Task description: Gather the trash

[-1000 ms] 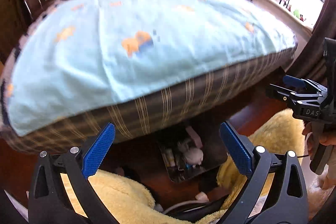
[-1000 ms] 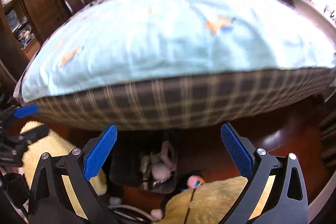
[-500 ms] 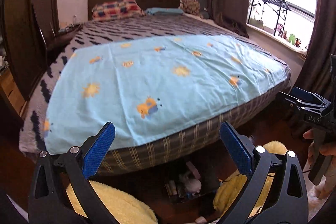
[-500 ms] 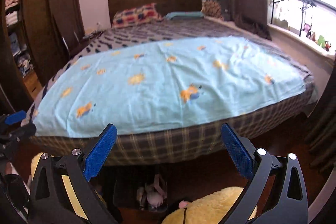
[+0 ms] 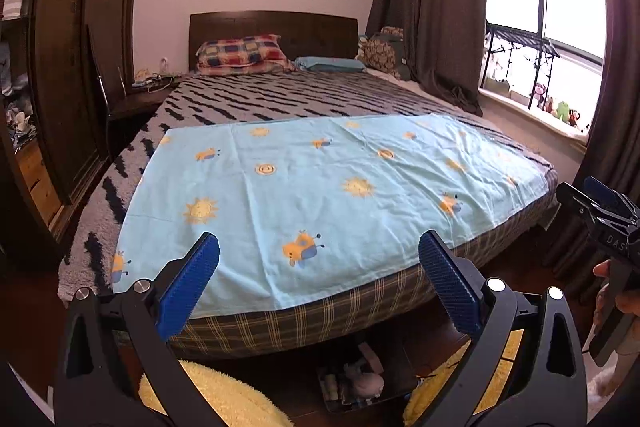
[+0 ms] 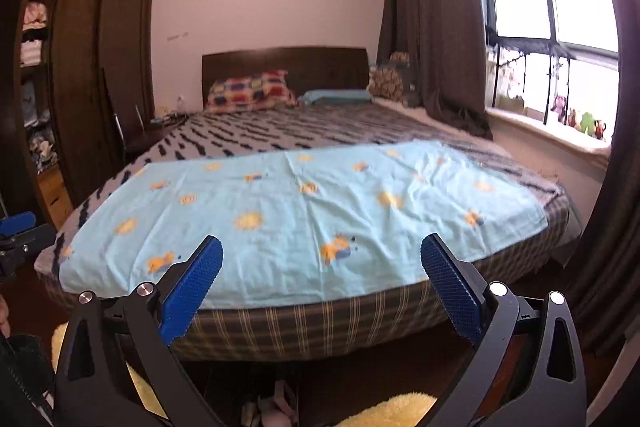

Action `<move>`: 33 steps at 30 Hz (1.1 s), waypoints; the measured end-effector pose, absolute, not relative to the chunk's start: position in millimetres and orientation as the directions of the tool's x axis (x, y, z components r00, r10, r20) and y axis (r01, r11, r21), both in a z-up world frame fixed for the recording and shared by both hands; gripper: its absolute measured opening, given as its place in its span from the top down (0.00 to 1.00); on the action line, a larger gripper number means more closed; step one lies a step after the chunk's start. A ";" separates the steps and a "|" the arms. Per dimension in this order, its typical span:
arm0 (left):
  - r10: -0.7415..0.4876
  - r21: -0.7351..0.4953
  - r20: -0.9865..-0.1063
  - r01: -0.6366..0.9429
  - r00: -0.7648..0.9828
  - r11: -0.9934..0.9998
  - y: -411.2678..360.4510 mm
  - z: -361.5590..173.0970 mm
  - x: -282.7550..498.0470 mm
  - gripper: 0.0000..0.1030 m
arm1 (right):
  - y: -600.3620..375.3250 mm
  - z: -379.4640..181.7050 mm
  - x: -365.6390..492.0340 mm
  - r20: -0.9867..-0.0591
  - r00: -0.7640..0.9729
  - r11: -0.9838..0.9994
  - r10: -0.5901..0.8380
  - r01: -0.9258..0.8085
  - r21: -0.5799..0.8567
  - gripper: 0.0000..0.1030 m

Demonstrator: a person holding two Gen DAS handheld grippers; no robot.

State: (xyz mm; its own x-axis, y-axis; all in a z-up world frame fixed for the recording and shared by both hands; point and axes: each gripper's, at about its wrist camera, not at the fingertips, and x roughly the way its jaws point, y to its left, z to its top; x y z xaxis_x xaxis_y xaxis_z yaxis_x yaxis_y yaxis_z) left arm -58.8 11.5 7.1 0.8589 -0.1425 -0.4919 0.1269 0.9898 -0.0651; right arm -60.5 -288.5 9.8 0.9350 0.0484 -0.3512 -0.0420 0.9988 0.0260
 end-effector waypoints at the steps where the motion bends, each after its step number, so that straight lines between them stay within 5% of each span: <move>1: -0.143 -0.065 -0.485 0.127 0.863 0.990 11.6 9.4 -60.3 0.08 | -287.9 12.2 -62.5 -0.340 0.939 0.999 0.048 -0.043 0.021 0.03; 33: -0.122 -0.049 -0.417 0.112 0.901 0.993 14.8 29.2 -68.7 0.08 | -288.7 26.1 -63.6 -0.319 0.945 0.998 0.066 -0.055 0.042 0.03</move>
